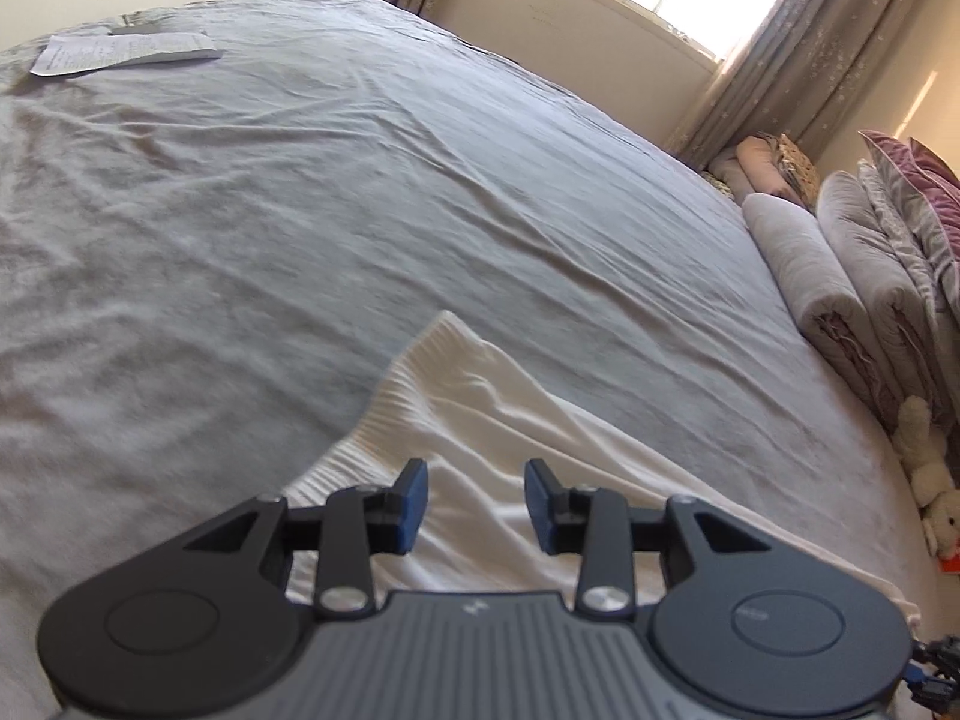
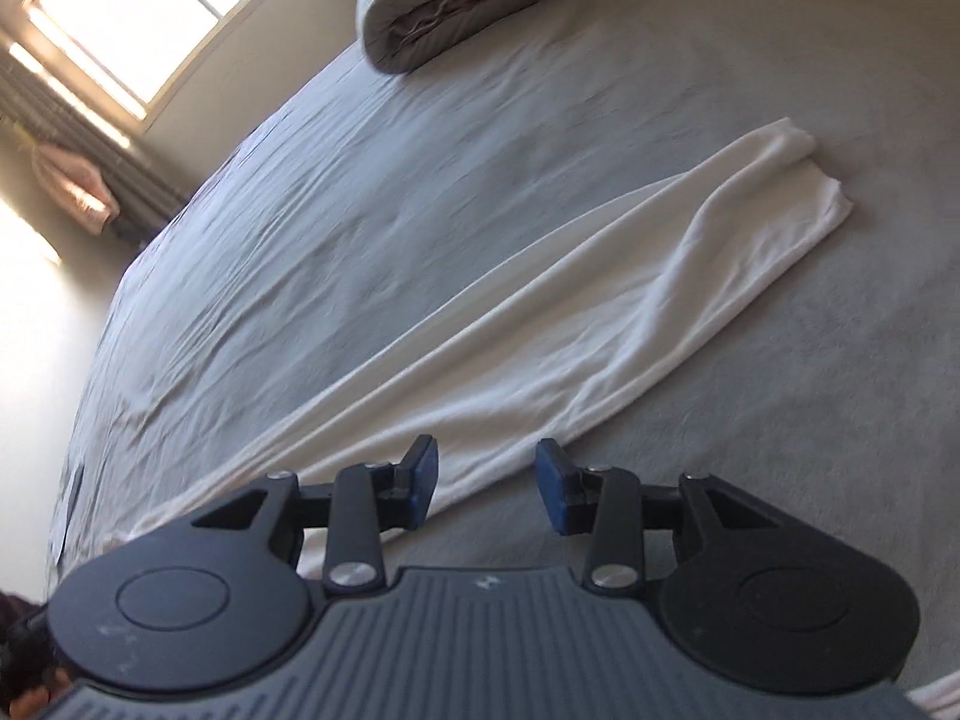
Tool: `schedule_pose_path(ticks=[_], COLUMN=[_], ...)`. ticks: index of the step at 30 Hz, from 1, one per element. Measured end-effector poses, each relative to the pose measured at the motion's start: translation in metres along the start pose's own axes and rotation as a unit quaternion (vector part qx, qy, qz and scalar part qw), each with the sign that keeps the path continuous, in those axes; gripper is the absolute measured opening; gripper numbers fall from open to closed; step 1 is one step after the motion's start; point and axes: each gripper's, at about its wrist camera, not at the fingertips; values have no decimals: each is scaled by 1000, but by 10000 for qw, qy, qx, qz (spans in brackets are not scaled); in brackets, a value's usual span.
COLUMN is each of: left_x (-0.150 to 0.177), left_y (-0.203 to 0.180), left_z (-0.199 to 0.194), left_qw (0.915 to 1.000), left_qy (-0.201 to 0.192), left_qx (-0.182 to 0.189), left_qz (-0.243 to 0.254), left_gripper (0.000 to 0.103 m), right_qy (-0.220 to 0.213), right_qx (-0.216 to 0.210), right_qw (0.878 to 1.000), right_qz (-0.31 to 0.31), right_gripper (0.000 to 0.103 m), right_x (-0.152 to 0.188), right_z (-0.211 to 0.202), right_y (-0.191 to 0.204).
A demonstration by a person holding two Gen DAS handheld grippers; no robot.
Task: Fold clothes
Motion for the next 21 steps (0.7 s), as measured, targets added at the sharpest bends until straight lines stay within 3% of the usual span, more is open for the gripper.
schedule_pose_path(ticks=[3,5,6,7,10,13,17,19,21], left_x=[7,15,21,26,45,52,61,61,62], left_y=[-24,-46,-57,-69,-104,-118,-136,-137,-140], left_z=[-3,-6,-9,-11,-19,-19,-18,-16,-11], left_qw=[9993,9970,9948,9920,9775,9714,9610,9609,9592], left_qy=[48,59,70,80,33,-10,-67,-131,-103], left_qx=[230,484,648,812,1396,1313,1185,1087,1160], left_qz=[292,604,784,964,1583,1980,2499,2544,2577], left_gripper=[36,36,36,36,37,41,42,42,42], right_qy=[-130,-202,-224,-246,-311,-377,-540,-665,-713], right_qx=[81,146,174,201,284,366,503,559,544], right_qw=[9999,9997,9996,9994,9985,9971,9934,9903,9887], right_qz=[-40,-11,59,130,340,551,874,1084,1200], right_gripper=[38,22,3,1,2,16,20,35,36], right_x=[3,2,1,-1,-6,-11,-21,-29,-32], right_z=[6,3,0,-2,-10,-17,-27,-29,-30], right_y=[2,0,-2,-5,-13,-21,-33,-42,-47])
Point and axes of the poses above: each gripper's, at about its wrist camera, not at the fingertips, and z roughly the way its jaws point, y to its left, x to its underside, and after that the axes turned 14 degrees about z, right-handed
